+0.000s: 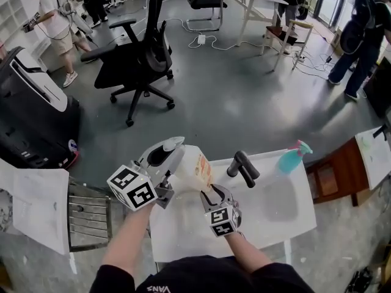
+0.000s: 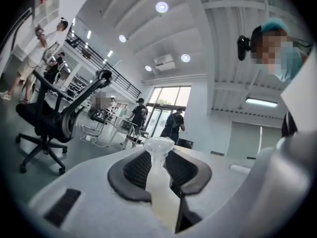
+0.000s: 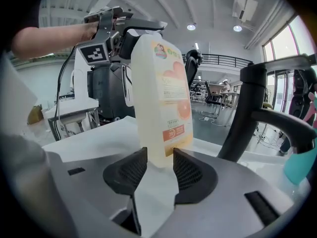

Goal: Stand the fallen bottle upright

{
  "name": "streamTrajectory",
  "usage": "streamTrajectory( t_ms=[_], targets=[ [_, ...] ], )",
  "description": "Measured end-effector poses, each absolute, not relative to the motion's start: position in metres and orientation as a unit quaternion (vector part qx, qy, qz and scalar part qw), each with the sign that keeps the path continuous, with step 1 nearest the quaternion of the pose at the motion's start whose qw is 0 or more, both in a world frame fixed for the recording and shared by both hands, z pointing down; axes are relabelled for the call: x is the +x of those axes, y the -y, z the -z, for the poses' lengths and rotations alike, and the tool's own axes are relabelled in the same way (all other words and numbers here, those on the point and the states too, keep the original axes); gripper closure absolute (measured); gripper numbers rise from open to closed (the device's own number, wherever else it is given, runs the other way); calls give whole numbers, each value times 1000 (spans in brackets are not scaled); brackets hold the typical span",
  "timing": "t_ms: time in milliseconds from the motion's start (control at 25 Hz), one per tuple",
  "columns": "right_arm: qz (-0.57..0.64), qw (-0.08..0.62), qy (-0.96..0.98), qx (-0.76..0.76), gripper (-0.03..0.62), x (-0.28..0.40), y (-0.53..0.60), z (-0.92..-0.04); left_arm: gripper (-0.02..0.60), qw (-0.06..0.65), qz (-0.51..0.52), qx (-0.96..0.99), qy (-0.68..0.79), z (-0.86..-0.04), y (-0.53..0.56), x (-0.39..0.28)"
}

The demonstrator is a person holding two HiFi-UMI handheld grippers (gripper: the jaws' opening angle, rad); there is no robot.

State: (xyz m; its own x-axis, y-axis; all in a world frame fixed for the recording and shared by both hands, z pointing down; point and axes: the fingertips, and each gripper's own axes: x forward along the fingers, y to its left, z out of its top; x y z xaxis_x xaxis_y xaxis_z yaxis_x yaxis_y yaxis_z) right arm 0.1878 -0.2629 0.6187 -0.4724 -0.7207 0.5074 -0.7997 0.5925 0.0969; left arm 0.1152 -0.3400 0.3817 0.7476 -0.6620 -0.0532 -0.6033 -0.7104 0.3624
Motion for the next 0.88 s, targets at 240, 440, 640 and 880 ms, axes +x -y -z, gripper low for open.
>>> streamTrajectory(
  t_ms=[240,440,640,880],
  targets=[
    [-112,245,851,450,436,189,261,-630,482,99,38,955,279,-374,328,173],
    [-128,230,847,462,439,194,263,-634,482,49,5,970,236,-373,319,206],
    [-138,221,843,471,439,198,263,-635,482,37,4,977,212,-373,322,218],
    [-153,216,841,471,434,199,262,-635,482,37,8,979,200,-371,322,218]
  ],
)
